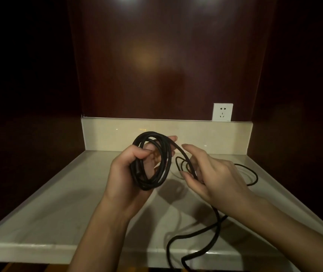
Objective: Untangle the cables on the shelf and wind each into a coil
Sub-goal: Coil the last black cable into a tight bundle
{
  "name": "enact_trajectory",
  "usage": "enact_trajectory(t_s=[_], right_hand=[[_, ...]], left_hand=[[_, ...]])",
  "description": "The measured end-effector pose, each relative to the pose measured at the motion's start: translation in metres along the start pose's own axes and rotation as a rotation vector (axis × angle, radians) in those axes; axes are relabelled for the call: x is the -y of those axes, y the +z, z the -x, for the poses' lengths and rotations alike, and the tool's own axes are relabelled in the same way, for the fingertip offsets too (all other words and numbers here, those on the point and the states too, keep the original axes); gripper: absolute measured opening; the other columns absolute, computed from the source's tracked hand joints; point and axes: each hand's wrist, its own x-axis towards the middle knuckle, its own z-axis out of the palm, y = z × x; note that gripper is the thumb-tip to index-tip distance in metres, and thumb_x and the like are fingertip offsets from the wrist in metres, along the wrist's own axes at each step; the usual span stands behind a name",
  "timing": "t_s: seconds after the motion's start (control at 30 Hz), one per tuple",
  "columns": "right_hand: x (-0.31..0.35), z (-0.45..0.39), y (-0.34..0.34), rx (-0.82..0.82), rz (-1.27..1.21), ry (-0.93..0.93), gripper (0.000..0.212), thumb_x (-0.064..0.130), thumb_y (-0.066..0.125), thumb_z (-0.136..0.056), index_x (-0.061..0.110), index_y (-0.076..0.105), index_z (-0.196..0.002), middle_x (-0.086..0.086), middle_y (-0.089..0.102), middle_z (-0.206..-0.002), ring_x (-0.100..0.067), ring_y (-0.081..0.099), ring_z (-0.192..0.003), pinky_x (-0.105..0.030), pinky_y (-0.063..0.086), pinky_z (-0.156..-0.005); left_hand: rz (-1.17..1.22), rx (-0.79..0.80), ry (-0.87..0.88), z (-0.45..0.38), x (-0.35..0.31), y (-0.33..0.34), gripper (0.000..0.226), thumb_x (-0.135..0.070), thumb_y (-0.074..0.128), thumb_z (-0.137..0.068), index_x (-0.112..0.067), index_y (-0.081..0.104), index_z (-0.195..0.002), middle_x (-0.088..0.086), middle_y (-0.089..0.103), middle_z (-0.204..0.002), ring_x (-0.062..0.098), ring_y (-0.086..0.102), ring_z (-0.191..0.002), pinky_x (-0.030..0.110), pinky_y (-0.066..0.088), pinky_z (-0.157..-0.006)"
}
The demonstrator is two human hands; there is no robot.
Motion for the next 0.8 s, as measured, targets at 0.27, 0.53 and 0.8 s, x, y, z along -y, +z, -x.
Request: enact_trajectory(t_s=[0.27,0.53,0.8], right_hand=[[0.028,0.004,-0.001,0.136,-0.047,0.018,0.059,0.036,0.053,-0.092,0.004,0.044,-0.141,0.002,0.063,-0.077,-0.013,0.059,-0.061,-0.030,0.050,-0.052],[0.075,0.017,0.010,0.390,-1.035,0.529,0.090,0.003,0.054,-0.098,0.063,0.010,-0.147,0.002,0.061,-0.087,-0.020,0.068,-0.078,-0.037,0.057,-0.077],[0.091,0.018,0.006,0.146,-2.179,1.353,0.046,-0.003,0.076,-0.072,-0.007,0.066,-0.116,-0.015,0.059,-0.070,-0.005,0.037,-0.032,-0.014,0.029,-0.027]], left_hand=[[0.203,0.014,0.052,0.002,0.000,0.008,0.057,-0.019,0.032,-0.080,0.010,0.059,-0.120,0.028,0.070,-0.108,0.041,0.062,-0.120,0.045,0.041,-0.108],[0.191,-0.194,0.259,-0.004,0.008,0.009,0.051,-0.018,0.049,-0.071,0.001,0.059,-0.117,0.010,0.057,-0.082,0.028,0.065,-0.070,0.039,0.061,-0.078],[0.308,-0.240,0.440,-0.007,0.001,-0.013,0.049,-0.015,0.046,-0.073,-0.015,0.048,-0.122,0.007,0.061,-0.087,0.014,0.044,-0.062,0.021,0.037,-0.053]])
